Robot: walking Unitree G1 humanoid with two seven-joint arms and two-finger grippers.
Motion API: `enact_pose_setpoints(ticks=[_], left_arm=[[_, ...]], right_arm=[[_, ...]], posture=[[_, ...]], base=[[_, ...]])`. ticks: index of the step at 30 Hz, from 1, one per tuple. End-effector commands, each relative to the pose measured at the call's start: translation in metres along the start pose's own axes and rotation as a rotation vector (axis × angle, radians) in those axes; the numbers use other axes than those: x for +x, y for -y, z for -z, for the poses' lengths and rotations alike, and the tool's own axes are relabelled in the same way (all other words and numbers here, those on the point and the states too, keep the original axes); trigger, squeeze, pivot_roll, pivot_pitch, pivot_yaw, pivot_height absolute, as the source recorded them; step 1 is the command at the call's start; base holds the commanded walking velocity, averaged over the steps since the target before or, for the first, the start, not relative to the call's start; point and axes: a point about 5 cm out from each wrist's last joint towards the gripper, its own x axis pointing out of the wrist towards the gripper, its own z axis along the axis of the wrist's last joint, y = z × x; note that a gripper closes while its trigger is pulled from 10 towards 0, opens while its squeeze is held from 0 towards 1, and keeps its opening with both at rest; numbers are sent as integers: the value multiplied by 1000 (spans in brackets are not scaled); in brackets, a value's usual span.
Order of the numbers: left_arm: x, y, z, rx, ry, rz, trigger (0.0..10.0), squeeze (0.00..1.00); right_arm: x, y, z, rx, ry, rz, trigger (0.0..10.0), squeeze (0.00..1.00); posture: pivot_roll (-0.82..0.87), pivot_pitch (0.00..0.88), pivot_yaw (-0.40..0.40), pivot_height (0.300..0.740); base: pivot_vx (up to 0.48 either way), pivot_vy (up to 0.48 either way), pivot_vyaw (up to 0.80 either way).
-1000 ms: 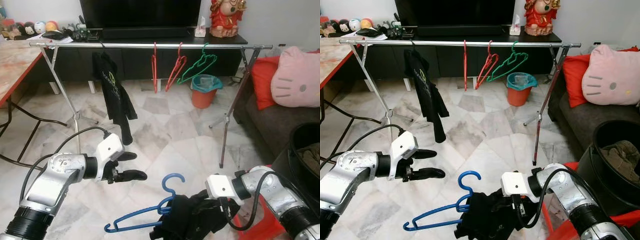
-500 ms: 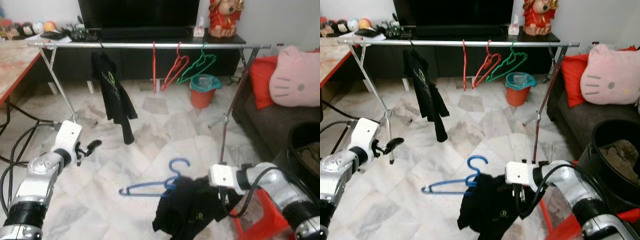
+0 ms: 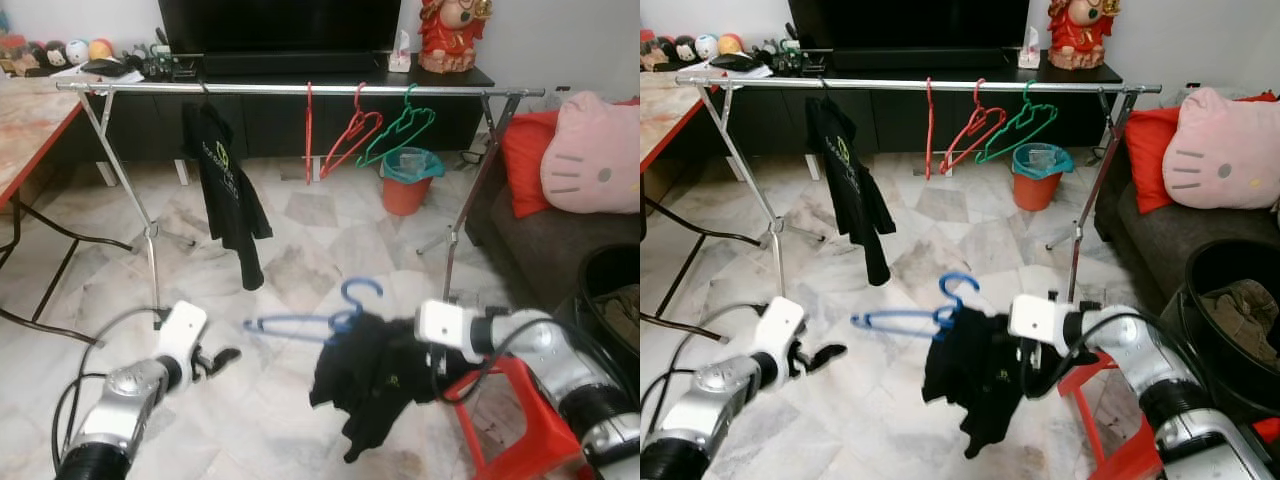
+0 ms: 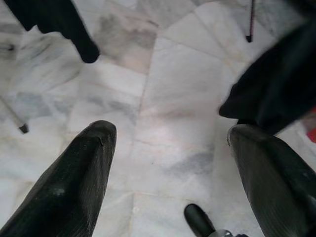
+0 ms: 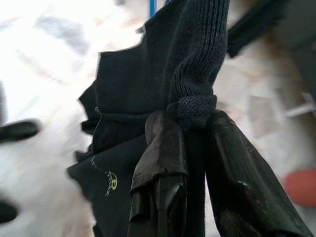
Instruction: Hang hanger
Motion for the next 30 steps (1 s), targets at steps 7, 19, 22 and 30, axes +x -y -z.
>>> enact_pose_setpoints(ticks=[7,19,22,30], left_arm=[[4,19,-9,23,65,150,10000,0],[1,36,-15,-10,186,346,10000,1000],[0,39,-14,-30,209,382,10000,1000],[-1,39,-16,-60,265,413,10000,1000]], right_arm=[[3,14,-20,33,96,63,0,0],[-4,14,-49,-18,242,-55,0,0],[-7,16,-53,-32,254,-66,0,0],[-14,22,-62,-30,293,-81,0,0]], posture=[[-34,0,15,740],[-40,0,32,740],[-43,0,32,740],[-42,0,40,740]], base=[[0,0,0],[0,0,0],[0,0,0],[0,0,0]])
